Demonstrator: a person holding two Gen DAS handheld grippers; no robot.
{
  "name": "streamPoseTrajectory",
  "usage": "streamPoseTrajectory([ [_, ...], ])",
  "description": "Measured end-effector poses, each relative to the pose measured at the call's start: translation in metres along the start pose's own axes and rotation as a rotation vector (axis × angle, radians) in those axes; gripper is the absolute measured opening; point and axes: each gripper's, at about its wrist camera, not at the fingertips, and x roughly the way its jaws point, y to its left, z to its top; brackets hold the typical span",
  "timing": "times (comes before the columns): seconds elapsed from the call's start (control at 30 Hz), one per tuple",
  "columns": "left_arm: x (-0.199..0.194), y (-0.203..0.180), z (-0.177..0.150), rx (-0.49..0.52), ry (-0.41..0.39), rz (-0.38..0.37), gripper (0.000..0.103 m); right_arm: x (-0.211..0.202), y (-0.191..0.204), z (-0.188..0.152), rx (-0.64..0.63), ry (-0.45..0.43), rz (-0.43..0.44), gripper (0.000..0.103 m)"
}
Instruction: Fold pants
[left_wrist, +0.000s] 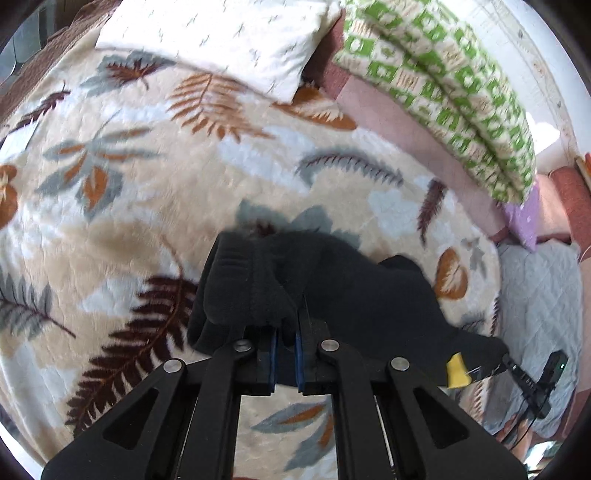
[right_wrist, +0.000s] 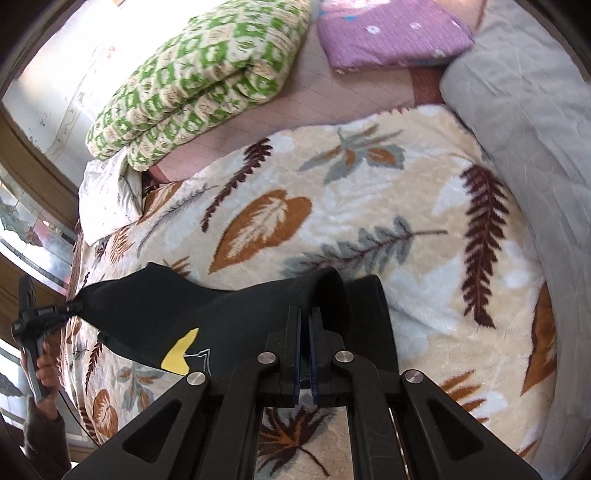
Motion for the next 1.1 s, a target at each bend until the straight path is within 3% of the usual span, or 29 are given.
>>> streamPoseTrajectory([
  [0.13,0.027,0.016,-0.017,-0.029,0.07,0.017,0.005,0.016,-0.022,-0.017,0.039,0.038,-0.011,0.003],
  [0.37,0.049,0.031,-0.023,-0.047,0.094,0.002,0.006,0.037,-0.048,-0.04,0.097,0.075,-0.012,0.004],
  [0.53,0.036,0.036,-0.025,-0.032,0.103,-0.056,0.009,0.041,-0.055,-0.047,0.12,0.083,-0.004,0.007],
  [0.73,-0.003,0.032,-0.027,0.062,0.058,-0.016,0.013,0.015,-0.054,-0.041,0.116,0.04,-0.024,0.012],
  [0.83,-0.031,0.017,-0.028,0.15,-0.01,0.075,0.013,-0.012,-0.057,-0.035,0.144,-0.024,0.0,0.015],
  [0.93,-0.051,-0.002,-0.032,0.209,-0.062,0.08,0.013,-0.03,-0.055,-0.028,0.144,-0.057,0.008,0.03],
  [1.0,-0.06,-0.031,-0.037,0.266,-0.068,0.033,0.013,-0.035,-0.051,-0.023,0.128,-0.064,0.009,0.042],
  [1.1,-0.057,-0.089,-0.048,0.339,-0.037,-0.041,0.013,-0.026,-0.049,-0.017,0.125,-0.043,0.023,0.043],
])
